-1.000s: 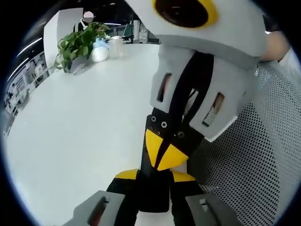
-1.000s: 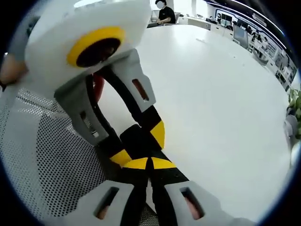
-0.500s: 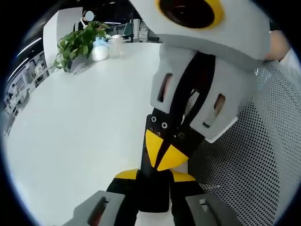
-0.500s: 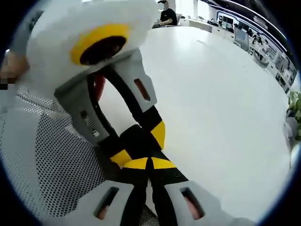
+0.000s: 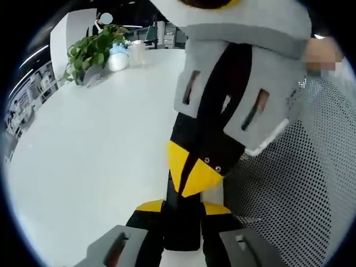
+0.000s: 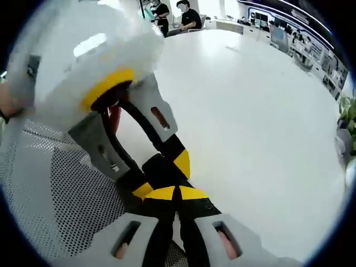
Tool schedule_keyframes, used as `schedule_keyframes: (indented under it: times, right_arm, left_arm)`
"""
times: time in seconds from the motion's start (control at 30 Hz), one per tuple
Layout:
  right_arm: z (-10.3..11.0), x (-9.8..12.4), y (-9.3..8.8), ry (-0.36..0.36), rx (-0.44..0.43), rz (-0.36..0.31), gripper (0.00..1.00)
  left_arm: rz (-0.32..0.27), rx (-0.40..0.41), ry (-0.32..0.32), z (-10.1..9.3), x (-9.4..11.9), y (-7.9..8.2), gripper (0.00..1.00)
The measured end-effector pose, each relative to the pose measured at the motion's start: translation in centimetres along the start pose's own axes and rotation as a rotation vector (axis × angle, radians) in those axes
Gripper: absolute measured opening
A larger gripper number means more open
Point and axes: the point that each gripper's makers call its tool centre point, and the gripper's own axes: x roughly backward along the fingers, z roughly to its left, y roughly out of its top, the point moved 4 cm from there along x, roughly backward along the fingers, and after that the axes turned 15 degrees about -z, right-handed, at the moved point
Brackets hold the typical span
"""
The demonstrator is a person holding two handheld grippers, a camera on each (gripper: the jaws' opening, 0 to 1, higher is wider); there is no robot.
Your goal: Press the specified remote control buttons in sequence, fully releasing each button before pressing the next.
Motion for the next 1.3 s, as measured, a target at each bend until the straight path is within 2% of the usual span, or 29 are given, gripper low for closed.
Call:
schedule_keyframes:
  times: [0.13, 0.23, 0.4, 0.53, 0.7, 0.83, 1.0, 1.1, 1.2, 1.3]
  right_arm:
    - [-1.5, 1.5, 0.8, -0.05, -0.043, -0.044, 0.0]
    - [-2.0, 3.3, 3.0, -0.068, -0.095, -0.182, 0.0]
    - [-3.0, 6.7, 5.4, -0.144, -0.05, -0.299, 0.0]
    - [-3.4, 9.1, 6.4, -0.194, -0.025, -0.37, 0.0]
    - [-3.2, 13.2, 6.8, -0.244, -0.072, -0.462, 0.0]
    - [-3.4, 16.1, 6.4, -0.321, -0.076, -0.506, 0.0]
    - [-4.1, 18.3, 5.7, -0.42, -0.096, -0.561, 0.0]
    - [-4.2, 18.8, 5.5, -0.448, -0.107, -0.576, 0.0]
    - [-4.9, 19.3, 5.2, -0.528, -0.035, -0.536, 0.0]
    - [-5.0, 19.3, 5.0, -0.537, -0.034, -0.547, 0.0]
  left_arm:
    - [0.0, -0.004, 0.009, 0.2, 0.0, 0.0, 0.24]
    - [0.001, -0.015, 0.01, 0.2, 0.0, 0.0, 0.24]
    - [0.008, -0.033, 0.009, 0.2, -0.1, 0.0, 0.24]
    - [0.009, -0.032, 0.01, 0.2, -0.1, 0.0, 0.24]
    - [0.013, -0.036, 0.012, 0.2, -0.1, 0.0, 0.24]
    - [0.016, -0.038, 0.012, 0.2, -0.1, 0.0, 0.24]
    - [0.026, -0.052, 0.011, 0.2, -0.2, 0.0, 0.24]
    - [0.024, -0.049, 0.012, 0.2, -0.1, 0.0, 0.24]
    - [0.026, -0.052, 0.011, 0.2, -0.1, 0.0, 0.24]
    - [0.029, -0.056, 0.012, 0.2, -0.1, 0.0, 0.24]
